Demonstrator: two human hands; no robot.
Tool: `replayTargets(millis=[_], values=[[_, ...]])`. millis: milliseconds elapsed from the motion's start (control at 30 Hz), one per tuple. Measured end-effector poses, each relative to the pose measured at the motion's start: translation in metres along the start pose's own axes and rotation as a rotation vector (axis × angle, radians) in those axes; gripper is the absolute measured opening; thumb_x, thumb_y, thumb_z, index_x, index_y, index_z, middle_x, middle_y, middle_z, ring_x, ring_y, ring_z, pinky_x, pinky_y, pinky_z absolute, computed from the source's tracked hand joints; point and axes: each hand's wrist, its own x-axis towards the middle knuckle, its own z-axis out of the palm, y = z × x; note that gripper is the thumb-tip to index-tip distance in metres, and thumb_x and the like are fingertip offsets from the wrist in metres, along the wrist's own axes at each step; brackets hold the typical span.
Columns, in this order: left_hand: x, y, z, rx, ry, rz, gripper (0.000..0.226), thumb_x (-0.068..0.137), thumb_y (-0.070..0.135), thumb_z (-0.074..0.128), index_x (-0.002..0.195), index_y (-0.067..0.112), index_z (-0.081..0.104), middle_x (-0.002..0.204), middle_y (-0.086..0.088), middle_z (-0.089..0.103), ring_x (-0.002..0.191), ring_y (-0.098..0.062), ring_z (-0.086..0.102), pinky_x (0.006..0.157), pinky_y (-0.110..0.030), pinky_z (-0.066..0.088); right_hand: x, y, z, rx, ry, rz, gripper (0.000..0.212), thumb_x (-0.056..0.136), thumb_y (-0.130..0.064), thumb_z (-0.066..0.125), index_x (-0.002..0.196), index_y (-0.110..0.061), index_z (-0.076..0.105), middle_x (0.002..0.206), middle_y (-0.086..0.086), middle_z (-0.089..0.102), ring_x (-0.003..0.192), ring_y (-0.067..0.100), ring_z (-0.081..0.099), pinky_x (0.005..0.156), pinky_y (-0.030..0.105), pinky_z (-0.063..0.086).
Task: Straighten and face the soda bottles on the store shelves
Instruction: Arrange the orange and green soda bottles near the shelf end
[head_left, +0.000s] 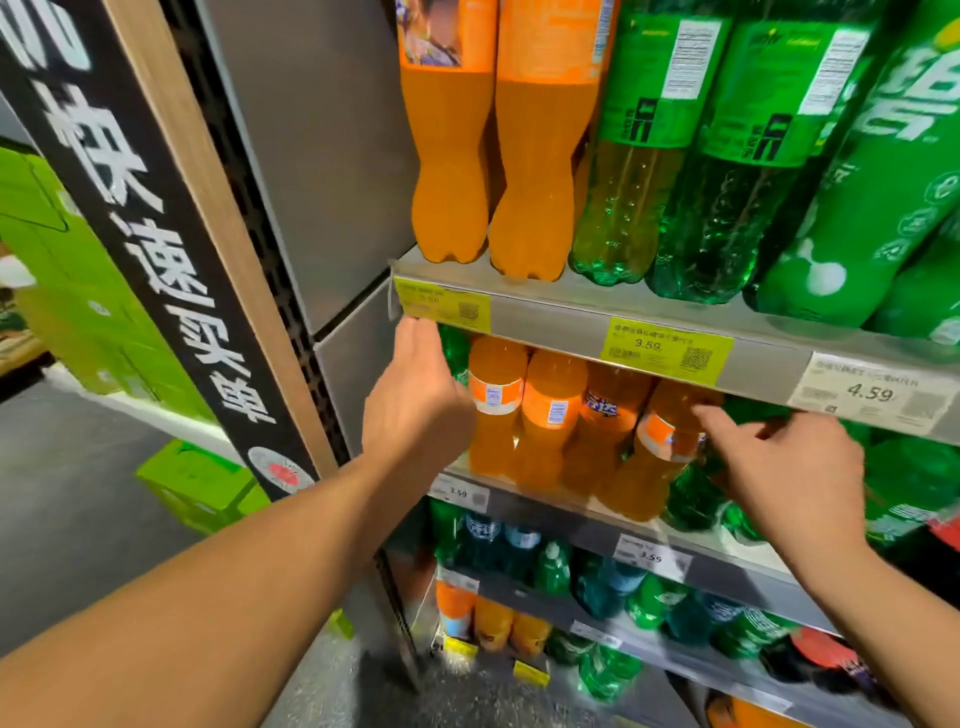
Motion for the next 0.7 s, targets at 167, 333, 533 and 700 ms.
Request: replayTargets(millis=[167,333,533,700], values=[[0.025,0.007,0.006,0.196,-0.120,-0.050,0.040,0.087,0.020,0.052,0.124,0.020,0.037,0.133,-0.006,0.040,0.104,-0.038,0.056,0.081,-0.047,0.046,0.011,-0.004,0.009,-0.011,-0.084,0.048,0.064,0.086,-0.042,0.068,0.045,0.007,0.060,0.043,0.017,0.054,0.046,0.026,0.050,0.049,0.025,0.029],[0.048,0.002,0.008,0.329,-0.091,-0.020,0.014,0.093,0.024,0.053,0.086,0.013,0.049,0.095,-0.010,0.050,0.085,-0.031,0.054,0.069,-0.037,0.040,0.021,-0.004,0.013,-0.036,-0.175,0.110,0.058,0.086,-0.043,0.062,0.051,0.004,0.064,0.053,0.020,0.060,0.056,0.029,0.056,0.055,0.027,0.034],[0.047,-0.013,0.012,0.203,0.017,0.007,0.020,0.093,0.030,0.056,0.101,0.011,0.052,0.104,-0.011,0.052,0.095,-0.035,0.059,0.077,-0.039,0.047,0.022,0.001,0.015,0.041,-0.201,0.163,0.039,0.083,-0.033,0.065,0.052,-0.012,0.053,0.052,0.009,0.052,0.052,0.023,0.047,0.054,0.033,0.034],[0.010,-0.022,0.015,0.056,0.126,0.122,0.027,0.096,0.035,0.053,0.117,0.026,0.041,0.120,0.002,0.045,0.097,-0.029,0.057,0.072,-0.036,0.041,0.018,-0.003,0.012,0.096,-0.206,0.211,0.038,0.083,-0.034,0.068,0.059,-0.008,0.057,0.056,0.008,0.053,0.049,0.019,0.042,0.048,0.030,0.031]])
